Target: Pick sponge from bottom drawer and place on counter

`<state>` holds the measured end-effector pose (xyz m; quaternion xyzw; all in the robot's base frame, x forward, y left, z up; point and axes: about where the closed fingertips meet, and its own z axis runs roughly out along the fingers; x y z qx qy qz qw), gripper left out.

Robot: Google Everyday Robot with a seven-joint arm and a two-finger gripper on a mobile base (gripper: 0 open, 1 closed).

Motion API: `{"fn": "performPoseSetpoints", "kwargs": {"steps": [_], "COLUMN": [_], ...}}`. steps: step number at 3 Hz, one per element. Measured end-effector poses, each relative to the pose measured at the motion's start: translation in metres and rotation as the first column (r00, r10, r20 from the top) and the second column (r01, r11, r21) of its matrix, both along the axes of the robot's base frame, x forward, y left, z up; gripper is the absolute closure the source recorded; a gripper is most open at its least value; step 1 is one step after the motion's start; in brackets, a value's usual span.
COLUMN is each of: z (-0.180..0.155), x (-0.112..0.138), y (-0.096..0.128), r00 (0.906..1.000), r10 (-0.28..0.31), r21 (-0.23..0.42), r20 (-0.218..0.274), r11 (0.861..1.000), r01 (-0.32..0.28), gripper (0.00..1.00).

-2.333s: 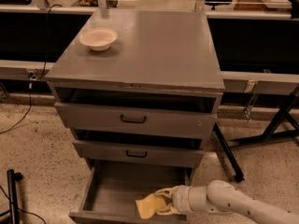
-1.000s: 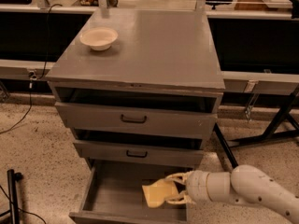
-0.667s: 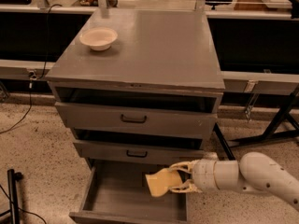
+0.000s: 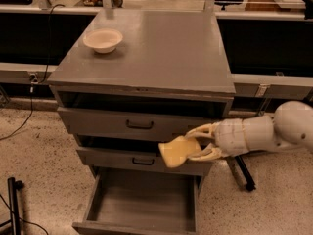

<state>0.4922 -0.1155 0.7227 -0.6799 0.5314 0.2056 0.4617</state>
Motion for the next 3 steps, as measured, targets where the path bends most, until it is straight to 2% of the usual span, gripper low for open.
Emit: {"fn": "performPoseSetpoints", "kwargs": {"steps": [1, 2, 3], "z": [0.067, 0.121, 0.170], "x": [0.025, 0.052, 0.096], "y": [-0.005, -0.001, 0.010], "r00": [0.9990, 0.9994, 0.9998], "r10": [0.038, 0.028, -0.015], "r21": [-0.045, -0.099, -0.108], "r20": [-0.023, -0.018, 0.010], "r11": [0.998, 0.995, 0.994], "r01": [-0.039, -0.030, 0.016], "gripper": [1.00, 1.00, 1.00]}}
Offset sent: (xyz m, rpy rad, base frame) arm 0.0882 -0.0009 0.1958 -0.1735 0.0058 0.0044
